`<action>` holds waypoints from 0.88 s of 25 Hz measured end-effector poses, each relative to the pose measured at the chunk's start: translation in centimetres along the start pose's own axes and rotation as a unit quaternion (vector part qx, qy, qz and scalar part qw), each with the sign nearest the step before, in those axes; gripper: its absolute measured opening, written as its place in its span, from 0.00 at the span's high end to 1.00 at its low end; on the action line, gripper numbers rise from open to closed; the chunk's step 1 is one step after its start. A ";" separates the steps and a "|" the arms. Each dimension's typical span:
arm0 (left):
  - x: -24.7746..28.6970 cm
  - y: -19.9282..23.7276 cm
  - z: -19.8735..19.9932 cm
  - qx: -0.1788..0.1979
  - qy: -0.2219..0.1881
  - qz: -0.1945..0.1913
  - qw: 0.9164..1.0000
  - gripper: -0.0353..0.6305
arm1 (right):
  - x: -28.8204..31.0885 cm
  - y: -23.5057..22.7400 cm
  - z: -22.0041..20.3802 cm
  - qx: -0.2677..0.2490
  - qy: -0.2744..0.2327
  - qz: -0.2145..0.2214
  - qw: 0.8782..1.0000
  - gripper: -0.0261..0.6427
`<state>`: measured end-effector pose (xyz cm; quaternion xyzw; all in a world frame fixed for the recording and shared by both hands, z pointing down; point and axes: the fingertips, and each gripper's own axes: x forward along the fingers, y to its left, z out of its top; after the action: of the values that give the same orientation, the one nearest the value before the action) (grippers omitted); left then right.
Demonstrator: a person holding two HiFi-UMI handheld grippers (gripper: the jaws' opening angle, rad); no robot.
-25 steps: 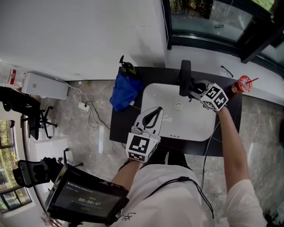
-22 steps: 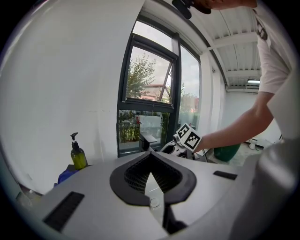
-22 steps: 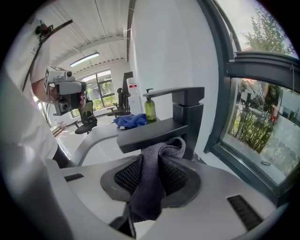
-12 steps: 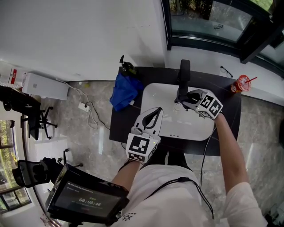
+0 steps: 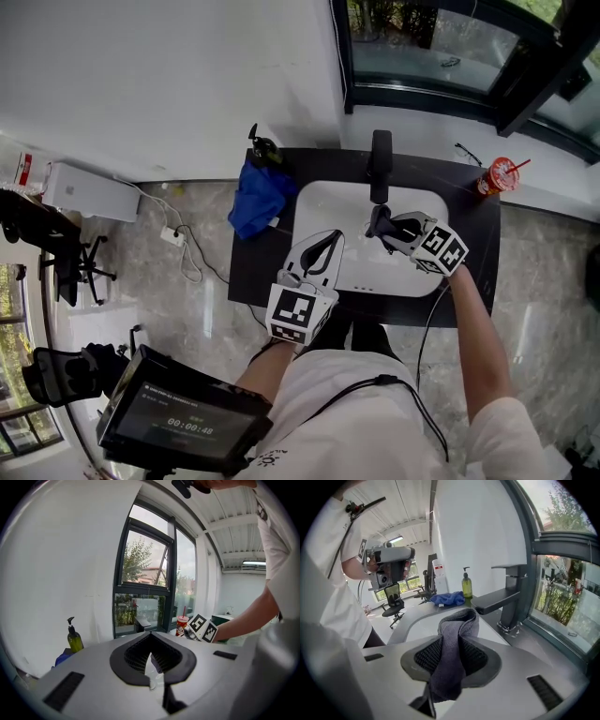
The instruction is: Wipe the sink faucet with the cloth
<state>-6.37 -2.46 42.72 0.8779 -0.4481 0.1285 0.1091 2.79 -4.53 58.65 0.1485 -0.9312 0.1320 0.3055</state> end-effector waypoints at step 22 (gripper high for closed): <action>-3.5 -1.3 7.2 0.046 -0.091 -0.046 0.994 0.96 | -18.2 6.2 10.3 0.047 -0.234 -0.261 0.935 0.79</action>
<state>-6.31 -1.26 34.66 0.9097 -0.4090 0.0631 0.0331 9.08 1.28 38.57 0.4272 -0.8976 0.0531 0.0952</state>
